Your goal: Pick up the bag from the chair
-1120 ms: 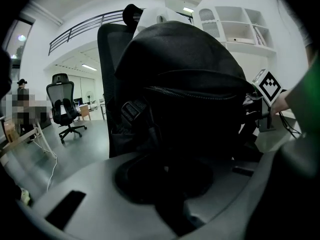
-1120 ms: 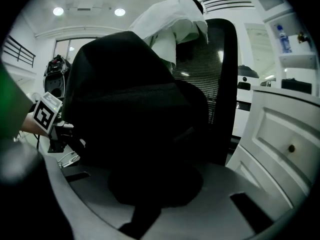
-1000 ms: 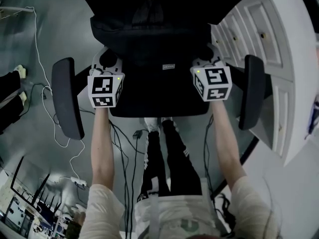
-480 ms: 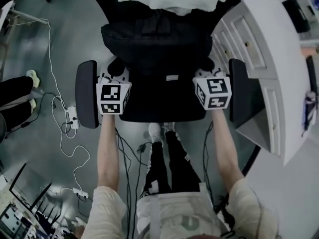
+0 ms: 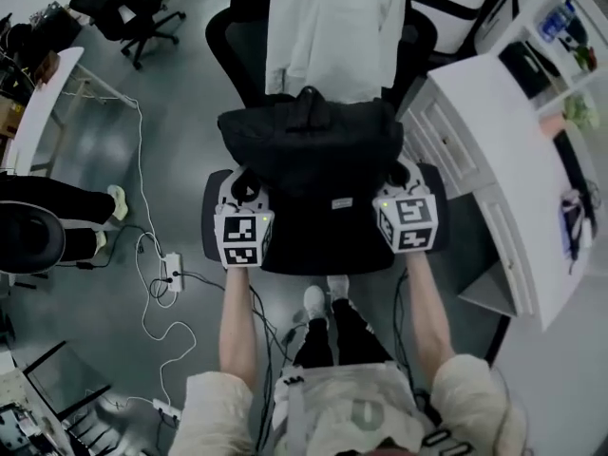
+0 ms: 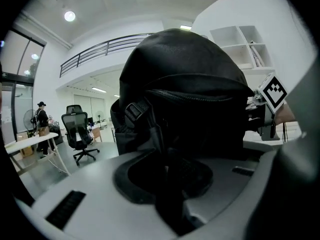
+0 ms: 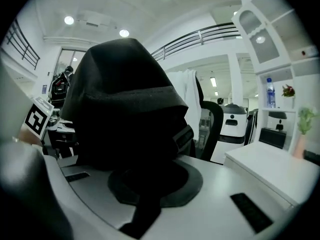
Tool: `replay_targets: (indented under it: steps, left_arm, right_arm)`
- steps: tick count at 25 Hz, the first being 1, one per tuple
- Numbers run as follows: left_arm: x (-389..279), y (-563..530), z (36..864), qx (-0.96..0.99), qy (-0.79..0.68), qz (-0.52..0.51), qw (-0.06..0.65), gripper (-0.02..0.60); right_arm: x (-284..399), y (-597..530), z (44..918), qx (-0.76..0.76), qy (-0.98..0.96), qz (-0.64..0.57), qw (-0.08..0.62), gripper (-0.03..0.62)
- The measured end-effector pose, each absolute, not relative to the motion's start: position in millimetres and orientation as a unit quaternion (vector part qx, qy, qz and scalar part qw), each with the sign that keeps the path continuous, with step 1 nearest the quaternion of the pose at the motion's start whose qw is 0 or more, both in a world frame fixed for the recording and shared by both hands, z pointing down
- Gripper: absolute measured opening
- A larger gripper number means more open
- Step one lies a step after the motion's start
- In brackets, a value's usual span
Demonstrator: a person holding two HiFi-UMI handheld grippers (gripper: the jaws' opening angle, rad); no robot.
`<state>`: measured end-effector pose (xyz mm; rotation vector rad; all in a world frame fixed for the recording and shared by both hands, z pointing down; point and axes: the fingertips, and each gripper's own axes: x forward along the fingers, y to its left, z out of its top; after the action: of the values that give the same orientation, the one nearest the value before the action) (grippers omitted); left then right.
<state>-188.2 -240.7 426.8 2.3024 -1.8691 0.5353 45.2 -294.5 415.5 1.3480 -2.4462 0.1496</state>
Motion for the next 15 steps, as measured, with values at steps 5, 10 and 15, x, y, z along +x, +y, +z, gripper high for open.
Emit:
replay_targets:
  steps: [5,10,15]
  left_arm:
    - [-183,-214,353,0.759,-0.634,0.145,0.027,0.064]
    - [-172,-181,294,0.751,-0.651,0.105,0.014,0.064]
    - [-161,-150,259,0.747,-0.658,0.095,-0.016,0.064]
  right_arm:
    - [51,-271,343,0.482,-0.866,0.033,0.133,0.026]
    - [60,-243,286,0.480,-0.871,0.012,0.102,0.026]
    - [73,-209,250,0.490,-0.868,-0.001,0.075,0.026]
